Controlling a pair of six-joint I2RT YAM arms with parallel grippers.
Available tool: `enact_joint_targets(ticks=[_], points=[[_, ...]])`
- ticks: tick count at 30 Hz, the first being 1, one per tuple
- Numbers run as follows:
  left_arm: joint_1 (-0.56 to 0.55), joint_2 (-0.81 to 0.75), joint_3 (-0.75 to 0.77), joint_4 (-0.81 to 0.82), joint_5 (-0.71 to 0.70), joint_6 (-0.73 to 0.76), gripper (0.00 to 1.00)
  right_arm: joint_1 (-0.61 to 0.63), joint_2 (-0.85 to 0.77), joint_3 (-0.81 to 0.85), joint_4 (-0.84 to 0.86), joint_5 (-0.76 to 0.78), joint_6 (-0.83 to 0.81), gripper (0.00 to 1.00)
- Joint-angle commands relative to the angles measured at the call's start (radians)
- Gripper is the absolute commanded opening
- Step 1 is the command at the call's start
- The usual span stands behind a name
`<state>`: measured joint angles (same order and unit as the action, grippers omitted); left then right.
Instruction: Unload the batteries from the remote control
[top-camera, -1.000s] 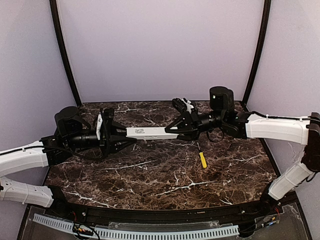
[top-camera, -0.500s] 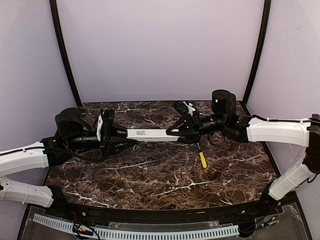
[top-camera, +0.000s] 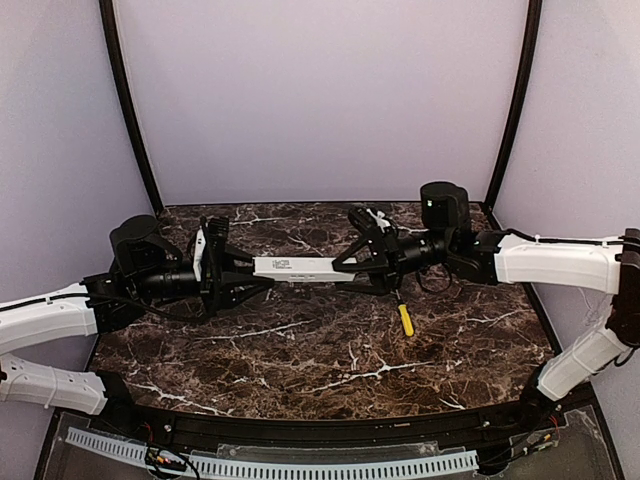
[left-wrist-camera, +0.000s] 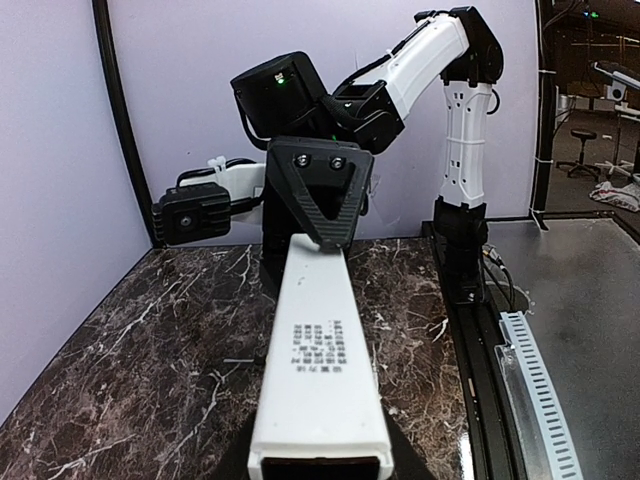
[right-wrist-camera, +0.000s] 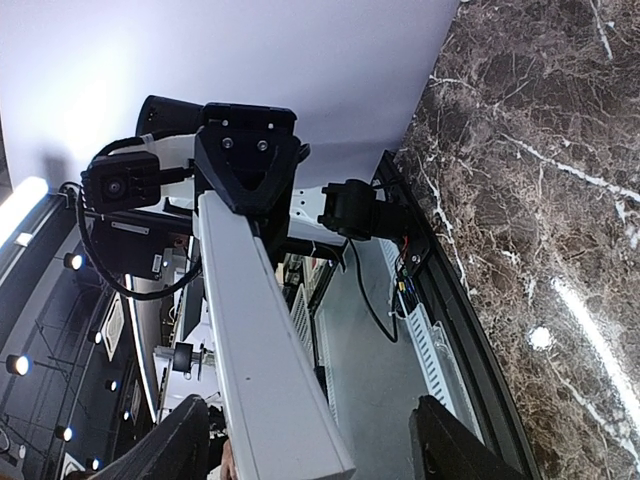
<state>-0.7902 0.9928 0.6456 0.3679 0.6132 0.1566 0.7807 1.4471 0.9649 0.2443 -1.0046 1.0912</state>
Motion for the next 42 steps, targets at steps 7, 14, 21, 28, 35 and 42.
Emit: enact_joint_targets(ticks=[7, 14, 21, 28, 35, 42], points=[[-0.004, -0.004, 0.001, 0.003, 0.006, 0.019, 0.00, -0.001, 0.020, 0.072, -0.013, -0.007, -0.016, 0.72], [-0.004, 0.001, 0.003, 0.000, 0.004, 0.021, 0.00, 0.000, 0.047, 0.083, -0.017, -0.012, -0.018, 0.63], [-0.004, -0.006, 0.002, -0.001, 0.002, 0.023, 0.00, -0.001, 0.039, 0.069, -0.037, -0.012, -0.037, 0.51], [-0.004, -0.022, -0.006, 0.015, 0.001, 0.014, 0.00, -0.006, 0.019, 0.033, -0.054, 0.000, -0.051, 0.47], [-0.004, -0.037, -0.015, 0.032, -0.002, 0.004, 0.00, -0.007, -0.008, 0.010, -0.090, 0.016, -0.072, 0.46], [-0.004, -0.050, -0.021, 0.041, -0.009, 0.000, 0.00, -0.014, -0.036, -0.006, -0.117, 0.030, -0.084, 0.46]])
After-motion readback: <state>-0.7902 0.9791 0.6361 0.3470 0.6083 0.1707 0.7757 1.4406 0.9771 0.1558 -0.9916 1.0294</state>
